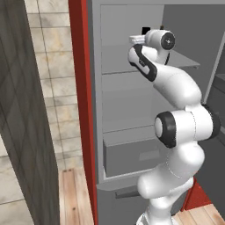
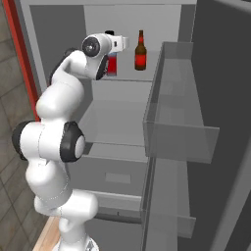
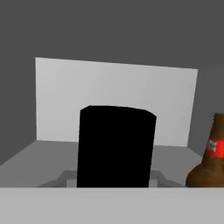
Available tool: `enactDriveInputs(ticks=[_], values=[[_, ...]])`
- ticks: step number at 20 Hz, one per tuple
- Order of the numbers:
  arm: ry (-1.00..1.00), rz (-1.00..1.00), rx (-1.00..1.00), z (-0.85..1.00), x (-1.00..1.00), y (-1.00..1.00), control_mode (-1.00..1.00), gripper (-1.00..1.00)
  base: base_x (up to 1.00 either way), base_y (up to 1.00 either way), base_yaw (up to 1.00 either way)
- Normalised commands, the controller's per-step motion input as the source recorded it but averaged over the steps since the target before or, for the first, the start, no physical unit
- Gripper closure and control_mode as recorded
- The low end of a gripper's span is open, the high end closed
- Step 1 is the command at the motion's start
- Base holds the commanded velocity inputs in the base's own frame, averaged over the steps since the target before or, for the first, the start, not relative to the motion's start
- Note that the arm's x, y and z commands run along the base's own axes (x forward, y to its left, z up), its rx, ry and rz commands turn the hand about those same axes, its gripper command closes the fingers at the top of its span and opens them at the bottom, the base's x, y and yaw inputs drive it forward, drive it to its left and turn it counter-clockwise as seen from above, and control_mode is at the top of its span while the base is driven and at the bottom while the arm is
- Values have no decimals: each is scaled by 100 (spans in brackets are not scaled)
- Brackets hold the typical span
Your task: Place the liquor and beer on the top shelf of the fridge to keep them out of children's reach, and place the avocado on lower shelves for easy access.
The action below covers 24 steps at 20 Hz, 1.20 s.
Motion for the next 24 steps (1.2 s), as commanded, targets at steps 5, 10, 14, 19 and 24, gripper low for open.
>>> enactDriveInputs(ticks=[5, 10, 14, 19, 24], values=[[0, 0, 0, 0, 61, 0, -100, 100, 0, 0, 0], [0, 0, 0, 0, 60, 0, -100, 100, 0, 0, 0], [0, 0, 0, 0, 56, 0, -100, 100, 0, 0, 0], [0, 0, 0, 0, 39, 0, -100, -100, 0, 0, 0], [0, 0, 0, 0, 6, 0, -100, -100, 0, 0, 0]])
